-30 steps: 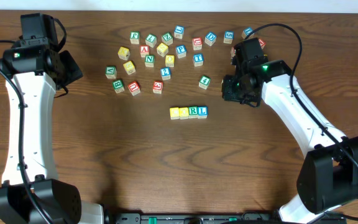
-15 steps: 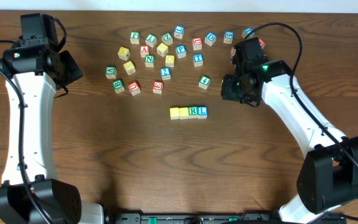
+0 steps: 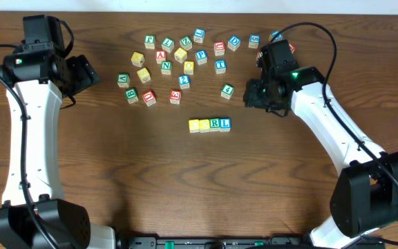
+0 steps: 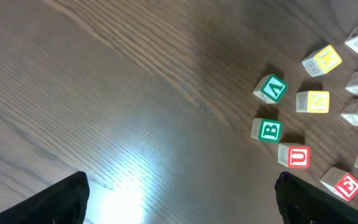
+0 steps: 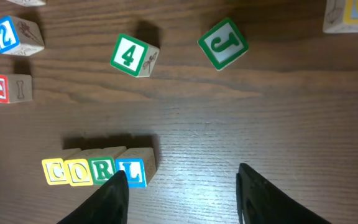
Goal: Spell out CORL
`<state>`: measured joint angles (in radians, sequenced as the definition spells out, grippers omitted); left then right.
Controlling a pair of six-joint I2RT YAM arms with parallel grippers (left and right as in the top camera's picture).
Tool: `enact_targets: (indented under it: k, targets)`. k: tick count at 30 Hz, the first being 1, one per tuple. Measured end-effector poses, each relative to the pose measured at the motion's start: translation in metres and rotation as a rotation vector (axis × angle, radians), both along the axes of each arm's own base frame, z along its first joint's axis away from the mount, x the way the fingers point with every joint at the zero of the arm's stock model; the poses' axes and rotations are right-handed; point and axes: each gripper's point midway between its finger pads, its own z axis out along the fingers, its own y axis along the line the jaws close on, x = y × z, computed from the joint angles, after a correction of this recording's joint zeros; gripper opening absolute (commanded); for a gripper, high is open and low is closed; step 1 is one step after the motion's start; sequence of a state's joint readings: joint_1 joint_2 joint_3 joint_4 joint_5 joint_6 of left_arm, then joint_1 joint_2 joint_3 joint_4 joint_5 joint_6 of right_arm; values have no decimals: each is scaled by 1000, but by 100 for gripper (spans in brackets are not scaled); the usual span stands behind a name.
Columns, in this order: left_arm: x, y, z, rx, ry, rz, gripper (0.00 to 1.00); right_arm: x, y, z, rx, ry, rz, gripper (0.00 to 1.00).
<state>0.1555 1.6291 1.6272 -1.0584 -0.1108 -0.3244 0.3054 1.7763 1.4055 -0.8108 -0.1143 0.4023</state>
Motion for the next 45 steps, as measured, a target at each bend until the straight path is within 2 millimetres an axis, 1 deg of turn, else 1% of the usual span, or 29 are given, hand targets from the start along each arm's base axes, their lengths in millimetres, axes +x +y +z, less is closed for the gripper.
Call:
enact_targets:
  k: [3, 5, 6, 8, 9, 10, 11, 12, 13, 15, 17, 20, 31, 37, 45]
  targets:
    - [0, 0, 0, 0, 1, 0, 95, 6, -4, 13, -4, -20, 10, 59]
    - [0, 0, 0, -1, 2, 0, 96, 14, -8, 27, -4, -53, 12, 65]
    - [0, 0, 0, -1, 1, 0, 96, 17, -13, 39, -3, -76, 9, 66]
    - [0, 0, 0, -1, 1, 0, 96, 20, -17, 55, -1, -107, 8, 71]
    - [-1, 0, 0, 0, 2, 0, 96, 21, -19, 63, -1, -120, 9, 77]
    - [-1, 0, 0, 0, 3, 0, 96, 21, -22, 75, 3, -147, 5, 79]
    - [-1, 0, 0, -1, 4, 0, 96, 21, -26, 89, 7, -179, 2, 85]
    - [-1, 0, 0, -1, 4, 0, 96, 20, -28, 94, 8, -191, 2, 88]
    - [-1, 0, 0, -1, 4, 0, 96, 19, -30, 101, 9, -208, 3, 99]
    - [-1, 0, 0, -1, 5, 0, 96, 16, -35, 116, 13, -246, -6, 99]
    - [-1, 0, 0, -1, 5, 0, 96, 15, -37, 124, 15, -264, -9, 99]
    - [-1, 0, 0, -1, 4, 0, 96, 11, -38, 129, 16, -272, -9, 99]
    - [-1, 0, 0, -1, 5, 0, 96, 9, -39, 128, 13, -264, -10, 99]
    - [-1, 0, 0, -1, 5, 0, 96, 9, -44, 127, -15, -261, -24, 99]
    - [-1, 0, 0, -1, 5, 0, 96, 9, -45, 126, -20, -262, -27, 99]
